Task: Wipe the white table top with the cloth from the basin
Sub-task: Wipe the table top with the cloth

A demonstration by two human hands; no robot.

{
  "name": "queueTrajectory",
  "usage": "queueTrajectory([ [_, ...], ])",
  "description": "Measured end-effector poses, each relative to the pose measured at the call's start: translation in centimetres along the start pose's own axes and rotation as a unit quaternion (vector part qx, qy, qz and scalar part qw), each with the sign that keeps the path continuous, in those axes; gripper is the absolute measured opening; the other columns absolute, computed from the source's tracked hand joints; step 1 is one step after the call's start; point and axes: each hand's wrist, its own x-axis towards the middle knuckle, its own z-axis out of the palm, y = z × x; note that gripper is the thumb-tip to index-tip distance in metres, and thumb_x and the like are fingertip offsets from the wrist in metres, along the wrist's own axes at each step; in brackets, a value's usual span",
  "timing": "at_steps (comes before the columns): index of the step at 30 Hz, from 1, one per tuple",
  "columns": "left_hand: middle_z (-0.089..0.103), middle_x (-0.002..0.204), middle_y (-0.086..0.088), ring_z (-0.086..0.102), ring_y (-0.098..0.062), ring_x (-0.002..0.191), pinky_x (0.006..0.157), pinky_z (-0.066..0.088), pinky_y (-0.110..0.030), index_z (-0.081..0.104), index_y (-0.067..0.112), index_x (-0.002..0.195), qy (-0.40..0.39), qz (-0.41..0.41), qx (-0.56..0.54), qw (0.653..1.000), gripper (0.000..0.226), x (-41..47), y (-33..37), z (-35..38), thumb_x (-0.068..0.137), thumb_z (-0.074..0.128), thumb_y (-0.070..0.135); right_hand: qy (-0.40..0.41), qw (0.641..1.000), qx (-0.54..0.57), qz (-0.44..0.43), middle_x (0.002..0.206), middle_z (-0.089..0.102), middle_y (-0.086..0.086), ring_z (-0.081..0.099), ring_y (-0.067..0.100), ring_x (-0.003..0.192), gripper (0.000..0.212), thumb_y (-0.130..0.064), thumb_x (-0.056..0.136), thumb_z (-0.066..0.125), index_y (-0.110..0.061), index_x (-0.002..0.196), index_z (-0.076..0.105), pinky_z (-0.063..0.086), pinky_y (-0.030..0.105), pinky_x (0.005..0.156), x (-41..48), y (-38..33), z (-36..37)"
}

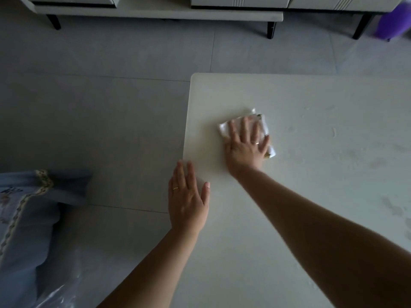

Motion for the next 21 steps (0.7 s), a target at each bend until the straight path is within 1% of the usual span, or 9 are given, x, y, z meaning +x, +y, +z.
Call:
queueTrajectory([
  [4,0.038,0.145,-0.028,0.042,-0.039,0.132,0.108,0.036,-0.047,0.039,-0.001,0.14,0.016,0.043,0.03,0.999,0.065,2.0,0.7,0.1,0.094,0.033,0.043,-0.046,0.975,-0.042,-0.213,0.16,-0.004,-0.003,-0.012,0.029,0.145,0.053,-0.048,0.096,0.015,-0.039,0.147,0.008,-0.014,0.055,0.11,-1.3,-3.6,1.3],
  [6,0.034,0.149,-0.023,0.037,-0.037,0.135,0.112,0.03,-0.045,0.036,-0.001,0.142,0.012,0.035,0.019,0.999,0.068,2.8,0.8,0.2,0.093,0.032,0.046,-0.042,0.963,-0.055,-0.26,0.16,0.001,-0.005,-0.005,0.026,0.146,0.052,-0.048,0.097,0.018,-0.039,0.147,0.01,-0.007,0.053,0.112,0.9,-1.9,0.4],
  [7,0.03,0.152,-0.02,0.034,-0.036,0.137,0.113,0.026,-0.044,0.033,0.0,0.144,0.009,0.031,0.019,0.999,0.071,3.1,0.9,0.2,0.092,0.03,0.048,-0.028,0.964,-0.058,-0.258,0.16,0.004,-0.005,-0.002,0.024,0.146,0.051,-0.047,0.098,0.02,-0.039,0.147,0.012,-0.003,0.052,0.113,2.1,-0.8,0.0],
  [9,0.025,0.155,-0.017,0.027,-0.034,0.141,0.116,0.02,-0.042,0.027,0.001,0.146,0.009,0.034,0.027,0.999,0.073,3.5,0.9,0.4,0.091,0.025,0.05,-0.006,0.98,-0.046,-0.191,0.16,0.003,-0.004,0.0,0.023,0.146,0.05,-0.047,0.098,0.021,-0.038,0.147,0.014,-0.001,0.052,0.113,5.1,1.5,-1.1],
  [12,0.021,0.157,-0.014,0.021,-0.032,0.144,0.117,0.014,-0.044,0.024,0.004,0.148,0.008,0.047,0.032,0.998,0.073,4.3,1.2,0.5,0.091,0.024,0.051,0.004,0.999,0.002,-0.034,0.16,-0.002,-0.005,-0.006,0.022,0.146,0.051,-0.045,0.098,0.019,-0.039,0.148,0.011,-0.007,0.052,0.114,8.1,2.4,-1.8],
  [14,0.024,0.156,-0.014,0.021,-0.031,0.144,0.117,0.015,-0.046,0.027,0.007,0.148,0.012,0.062,0.035,0.997,0.071,5.3,1.8,0.5,0.092,0.026,0.05,0.006,1.0,0.011,0.01,0.16,-0.003,-0.004,-0.008,0.025,0.146,0.052,-0.041,0.097,0.022,-0.037,0.148,0.01,-0.01,0.053,0.113,8.2,0.5,-1.4],
  [15,0.024,0.156,-0.014,0.021,-0.031,0.144,0.117,0.016,-0.046,0.027,0.008,0.148,0.011,0.069,0.04,0.997,0.07,5.9,2.1,0.6,0.092,0.026,0.05,0.002,1.0,0.012,-0.012,0.16,-0.003,-0.004,-0.009,0.026,0.146,0.053,-0.04,0.097,0.022,-0.036,0.148,0.01,-0.011,0.054,0.112,7.9,-0.9,-1.0],
  [19,0.029,0.154,-0.014,0.022,-0.03,0.143,0.118,0.017,-0.044,0.027,0.008,0.147,0.005,0.07,0.054,0.996,0.07,7.5,2.9,0.9,0.092,0.027,0.051,-0.03,0.971,-0.034,-0.233,0.16,0.002,-0.005,-0.005,0.026,0.146,0.051,-0.045,0.098,0.019,-0.039,0.147,0.011,-0.008,0.054,0.112,7.6,-3.4,-0.2],
  [21,0.025,0.156,-0.013,0.02,-0.03,0.144,0.118,0.014,-0.043,0.025,0.008,0.148,0.005,0.075,0.049,0.996,0.07,7.5,2.8,1.0,0.092,0.027,0.051,-0.025,0.965,-0.054,-0.256,0.16,0.004,-0.006,-0.001,0.023,0.146,0.051,-0.047,0.098,0.019,-0.039,0.148,0.01,-0.004,0.052,0.113,9.9,-1.8,-1.1],
])
